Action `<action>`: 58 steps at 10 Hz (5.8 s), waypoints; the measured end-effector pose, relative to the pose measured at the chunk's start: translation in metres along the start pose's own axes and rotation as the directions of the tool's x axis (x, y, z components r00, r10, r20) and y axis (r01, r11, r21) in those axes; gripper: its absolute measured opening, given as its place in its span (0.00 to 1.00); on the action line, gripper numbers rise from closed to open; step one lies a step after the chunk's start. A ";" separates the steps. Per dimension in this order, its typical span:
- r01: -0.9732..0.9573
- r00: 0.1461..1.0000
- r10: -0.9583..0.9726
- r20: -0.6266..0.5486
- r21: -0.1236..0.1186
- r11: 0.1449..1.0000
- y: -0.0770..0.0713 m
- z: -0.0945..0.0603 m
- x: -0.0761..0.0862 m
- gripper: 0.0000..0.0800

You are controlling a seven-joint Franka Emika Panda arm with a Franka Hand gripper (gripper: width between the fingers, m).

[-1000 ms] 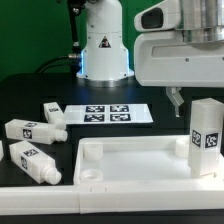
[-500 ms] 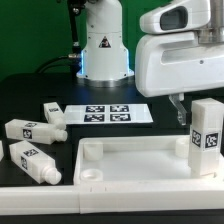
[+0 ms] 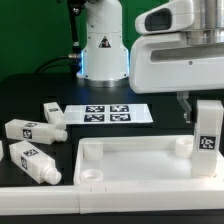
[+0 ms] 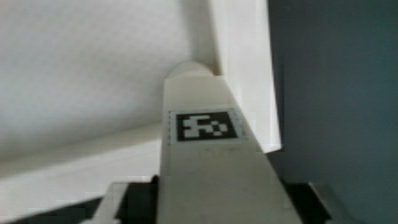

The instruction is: Assemble desk

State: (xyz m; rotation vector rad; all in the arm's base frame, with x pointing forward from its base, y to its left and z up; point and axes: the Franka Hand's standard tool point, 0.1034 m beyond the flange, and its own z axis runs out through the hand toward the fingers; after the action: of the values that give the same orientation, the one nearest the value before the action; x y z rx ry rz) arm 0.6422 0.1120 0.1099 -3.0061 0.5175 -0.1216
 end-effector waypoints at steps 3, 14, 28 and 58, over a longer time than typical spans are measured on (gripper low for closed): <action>-0.510 0.860 0.511 0.011 -0.015 0.860 0.000 0.001 -0.004 0.37; -0.101 0.995 0.101 0.019 0.043 0.994 -0.010 -0.001 -0.005 0.81; -0.659 0.752 0.658 -0.036 -0.004 0.752 0.006 -0.005 0.004 0.36; -0.704 0.710 0.704 -0.011 0.008 0.710 0.005 0.003 -0.004 0.36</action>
Offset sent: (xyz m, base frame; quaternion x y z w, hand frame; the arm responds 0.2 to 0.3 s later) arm 0.0148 0.0149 -0.0006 0.0505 -0.0492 0.6051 0.7930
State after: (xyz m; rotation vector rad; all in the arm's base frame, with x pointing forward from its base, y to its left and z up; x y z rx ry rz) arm 0.6374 0.1086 0.1064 -2.5622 1.6110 -0.0807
